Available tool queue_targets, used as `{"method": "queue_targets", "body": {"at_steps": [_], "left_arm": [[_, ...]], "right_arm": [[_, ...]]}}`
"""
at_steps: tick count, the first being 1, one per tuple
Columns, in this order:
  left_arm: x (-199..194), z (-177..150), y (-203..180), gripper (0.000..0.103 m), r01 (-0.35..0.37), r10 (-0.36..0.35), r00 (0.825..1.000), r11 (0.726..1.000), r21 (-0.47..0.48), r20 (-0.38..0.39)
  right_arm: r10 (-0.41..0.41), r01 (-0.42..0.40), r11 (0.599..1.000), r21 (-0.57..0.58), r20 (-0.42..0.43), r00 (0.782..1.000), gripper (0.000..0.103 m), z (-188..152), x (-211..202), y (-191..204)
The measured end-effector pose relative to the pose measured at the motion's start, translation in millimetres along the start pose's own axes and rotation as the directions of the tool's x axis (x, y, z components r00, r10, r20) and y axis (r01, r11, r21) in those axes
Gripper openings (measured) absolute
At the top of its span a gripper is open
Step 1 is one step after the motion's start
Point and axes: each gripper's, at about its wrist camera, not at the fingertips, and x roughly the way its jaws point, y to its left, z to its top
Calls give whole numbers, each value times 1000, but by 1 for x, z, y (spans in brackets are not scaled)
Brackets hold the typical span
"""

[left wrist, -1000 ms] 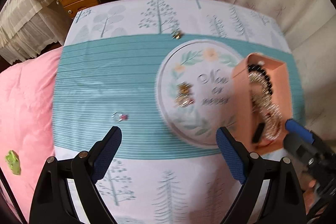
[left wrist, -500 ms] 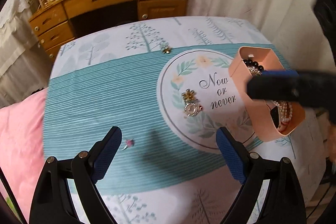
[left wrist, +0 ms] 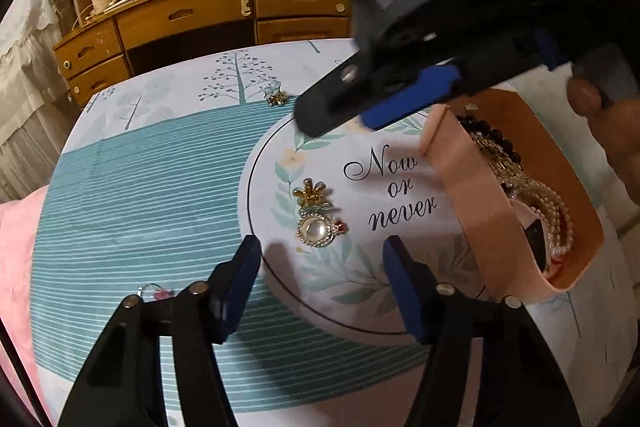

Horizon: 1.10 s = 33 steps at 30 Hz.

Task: Organize jewelry
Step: 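Grasp the pearl earring with the left tool while the right tool grasps the gold brooch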

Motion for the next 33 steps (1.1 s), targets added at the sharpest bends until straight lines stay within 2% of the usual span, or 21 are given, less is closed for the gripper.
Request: {"method": "queue_targets", "body": {"at_steps": [4,6,8,15,16,22,28,33], "left_arm": [[6,-3,0,49,-33,33,999,999,-8,8],[6,-5,-1,45,-58,58,998,998,5,16],[6,-6,0,39,-51,51,998,999,3,27],[6,-6,1,37,-22,21,999,1000,5,43],[5,-7,0,34,-15,15,999,1000,5,44],[6,-5,-2,29,-46,46,998,999,18,42],[6,-4,-5,22,-41,39,998,999,32,42],[6,-6,-16,21,-96,93,994,993,63,49]], "right_arm": [[-10,-4,992,-129,-103,995,26,3,20,11],[-32,9,986,-166,-134,990,25,4,27,12],[-47,15,980,-198,-161,986,25,4,33,12],[-33,-20,977,-214,-240,970,25,6,51,14],[-37,-17,977,-211,-250,968,25,6,53,14],[-6,-45,980,-195,-255,967,23,10,58,14],[5,-35,991,-129,-223,975,23,13,47,-4],[1,-17,996,-92,-172,985,23,15,27,-18]]}}
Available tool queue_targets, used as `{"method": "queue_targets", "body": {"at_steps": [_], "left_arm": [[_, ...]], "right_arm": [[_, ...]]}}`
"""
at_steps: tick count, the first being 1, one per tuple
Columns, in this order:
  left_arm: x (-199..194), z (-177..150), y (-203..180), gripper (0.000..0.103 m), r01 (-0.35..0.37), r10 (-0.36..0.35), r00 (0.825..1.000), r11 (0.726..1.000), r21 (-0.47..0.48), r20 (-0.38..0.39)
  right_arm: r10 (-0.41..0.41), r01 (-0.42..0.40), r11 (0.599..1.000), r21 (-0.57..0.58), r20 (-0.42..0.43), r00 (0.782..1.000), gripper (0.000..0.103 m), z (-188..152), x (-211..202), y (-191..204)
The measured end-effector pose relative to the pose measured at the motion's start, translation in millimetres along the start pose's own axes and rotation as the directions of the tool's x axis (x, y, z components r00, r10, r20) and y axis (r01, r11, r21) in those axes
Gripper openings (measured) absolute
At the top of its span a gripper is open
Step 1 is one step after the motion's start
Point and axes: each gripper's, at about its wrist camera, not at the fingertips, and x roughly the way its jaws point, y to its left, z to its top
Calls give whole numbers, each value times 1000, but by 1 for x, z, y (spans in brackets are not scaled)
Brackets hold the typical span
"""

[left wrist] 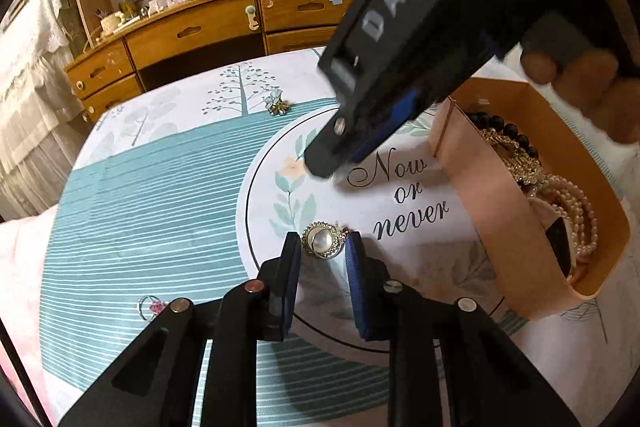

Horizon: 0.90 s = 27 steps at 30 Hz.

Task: Organize jewelry
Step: 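Grasp the pearl earring with the left tool while the right tool grasps the gold brooch, then lower the brooch into the pink box and open the right tool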

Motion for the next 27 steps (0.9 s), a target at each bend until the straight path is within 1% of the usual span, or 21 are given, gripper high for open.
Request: {"method": "queue_targets", "body": {"at_steps": [7,10,18,19,21,27], "left_arm": [[-2,0,-14,21,-8,8,1000,999,41,5],[-2,1,-20,21,-39,38,999,997,72,14],[-1,3,-27,21,-71,69,997,992,107,17],[-1,4,-26,21,-76,74,997,991,111,18],[0,4,-29,15,-92,90,996,988,122,20],[-3,2,-34,13,-110,108,994,985,133,26]], "right_arm": [[-26,26,1000,4,43,999,23,-4,-20,-5],[-44,44,999,0,47,998,23,-7,-23,-5],[-57,58,998,0,63,996,23,-14,-31,-9],[-59,59,998,2,65,996,23,-14,-32,-10],[-59,59,998,4,70,996,23,-16,-35,-13],[-56,55,998,11,89,994,23,-23,-44,-17]]}}
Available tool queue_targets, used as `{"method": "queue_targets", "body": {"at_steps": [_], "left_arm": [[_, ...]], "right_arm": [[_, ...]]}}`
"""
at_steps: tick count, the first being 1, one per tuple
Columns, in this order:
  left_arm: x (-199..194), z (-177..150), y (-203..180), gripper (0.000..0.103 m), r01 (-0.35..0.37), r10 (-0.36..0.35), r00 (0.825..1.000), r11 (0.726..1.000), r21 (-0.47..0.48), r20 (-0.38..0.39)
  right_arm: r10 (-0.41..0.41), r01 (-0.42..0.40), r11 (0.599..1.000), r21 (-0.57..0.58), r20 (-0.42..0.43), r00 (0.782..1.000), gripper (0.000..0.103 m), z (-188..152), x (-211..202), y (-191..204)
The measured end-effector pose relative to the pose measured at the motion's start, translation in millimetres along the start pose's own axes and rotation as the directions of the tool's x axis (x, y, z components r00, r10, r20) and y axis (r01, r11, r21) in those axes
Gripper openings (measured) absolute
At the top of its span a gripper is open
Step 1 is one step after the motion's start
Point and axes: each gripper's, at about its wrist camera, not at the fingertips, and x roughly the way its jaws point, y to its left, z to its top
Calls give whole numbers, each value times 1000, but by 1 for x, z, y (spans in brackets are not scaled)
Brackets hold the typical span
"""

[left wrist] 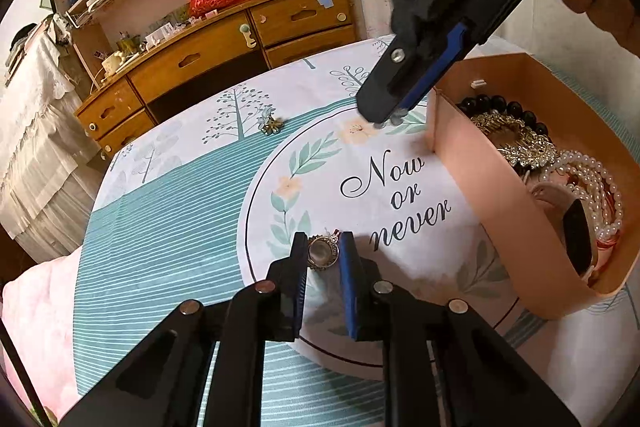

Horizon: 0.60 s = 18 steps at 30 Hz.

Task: Organize jewelry
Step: 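Lower the brooch into the pink box and open the right tool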

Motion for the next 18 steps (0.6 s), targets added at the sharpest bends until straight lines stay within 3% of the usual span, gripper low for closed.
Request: {"method": "queue_targets", "body": {"at_steps": [7,18], "left_arm": [[-6,1,-5,13,-47,47,999,998,29,9],[-33,13,-3,13,-70,70,998,997,-32,4]], "right_arm": [[4,-4,1000,4,33,999,23,-11,-19,-6],[6,-10,999,41,91,996,23,-47,-53,-17]]}}
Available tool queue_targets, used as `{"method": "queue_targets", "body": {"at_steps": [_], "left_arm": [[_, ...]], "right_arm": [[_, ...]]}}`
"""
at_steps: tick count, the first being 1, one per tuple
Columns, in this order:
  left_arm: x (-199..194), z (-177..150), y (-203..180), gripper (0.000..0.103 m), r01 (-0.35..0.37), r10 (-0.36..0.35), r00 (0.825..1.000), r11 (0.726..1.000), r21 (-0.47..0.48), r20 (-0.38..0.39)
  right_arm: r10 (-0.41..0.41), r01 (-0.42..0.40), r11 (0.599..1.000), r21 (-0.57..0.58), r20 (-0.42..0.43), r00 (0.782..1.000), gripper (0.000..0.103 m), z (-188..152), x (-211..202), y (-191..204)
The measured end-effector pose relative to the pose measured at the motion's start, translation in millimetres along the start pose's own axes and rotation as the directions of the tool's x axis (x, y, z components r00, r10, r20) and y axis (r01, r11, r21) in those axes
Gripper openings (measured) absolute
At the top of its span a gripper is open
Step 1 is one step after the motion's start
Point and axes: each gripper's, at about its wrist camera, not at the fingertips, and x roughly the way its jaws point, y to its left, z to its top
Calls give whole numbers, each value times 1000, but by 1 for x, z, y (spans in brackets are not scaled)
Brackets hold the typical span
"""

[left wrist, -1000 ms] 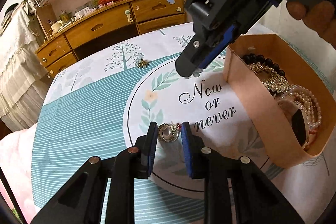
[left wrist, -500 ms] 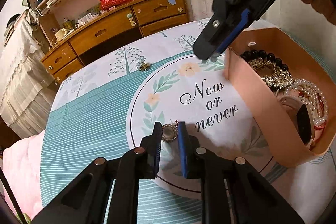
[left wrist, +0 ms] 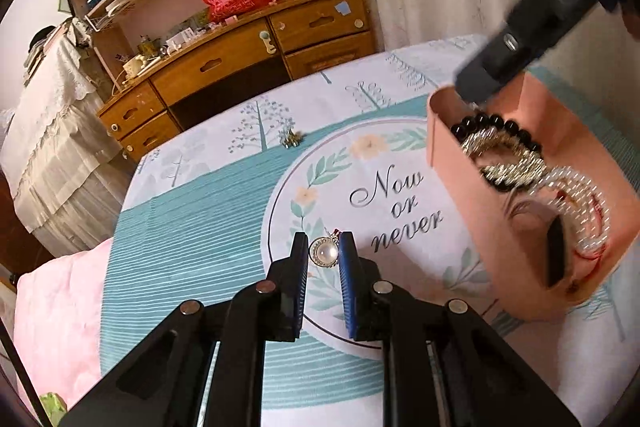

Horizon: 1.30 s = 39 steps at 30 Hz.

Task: Organize jewelry
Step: 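Lower the brooch into the pink box and open the right tool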

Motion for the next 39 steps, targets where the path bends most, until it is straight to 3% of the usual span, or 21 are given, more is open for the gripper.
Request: {"method": "queue_targets", "body": {"at_steps": [9,16,18,20,22,25,28,32,39], "left_arm": [[-39,18,-28,13,108,-109,994,990,-94,-3],[-55,29,-62,13,214,-212,977,968,-128,29],[-57,29,-73,18,231,-229,973,967,-110,25],[-58,29,-80,45,202,-201,979,975,-93,19],[-60,29,-84,57,187,-187,982,978,-91,7],[-59,28,-84,59,195,-201,979,975,-109,-45],[-55,24,-81,70,172,-187,977,976,-133,-106],[-52,11,-68,71,138,-176,967,969,-204,-182],[-48,-14,-25,72,30,-85,968,973,-231,-234]], "right_arm": [[-29,28,999,41,33,999,23,-45,-36,-17],[11,-19,993,119,66,998,24,-77,-53,-41],[44,-56,989,139,87,995,25,-84,-55,-48],[54,-67,983,170,79,995,29,-92,-54,-56],[43,-57,984,169,81,996,29,-97,-56,-59],[71,-89,977,195,97,993,29,-108,-61,-63],[95,-115,964,238,93,991,29,-121,-58,-64],[130,-148,949,278,84,988,29,-137,-51,-58],[149,-179,963,202,155,977,37,-155,-37,-10]]}}
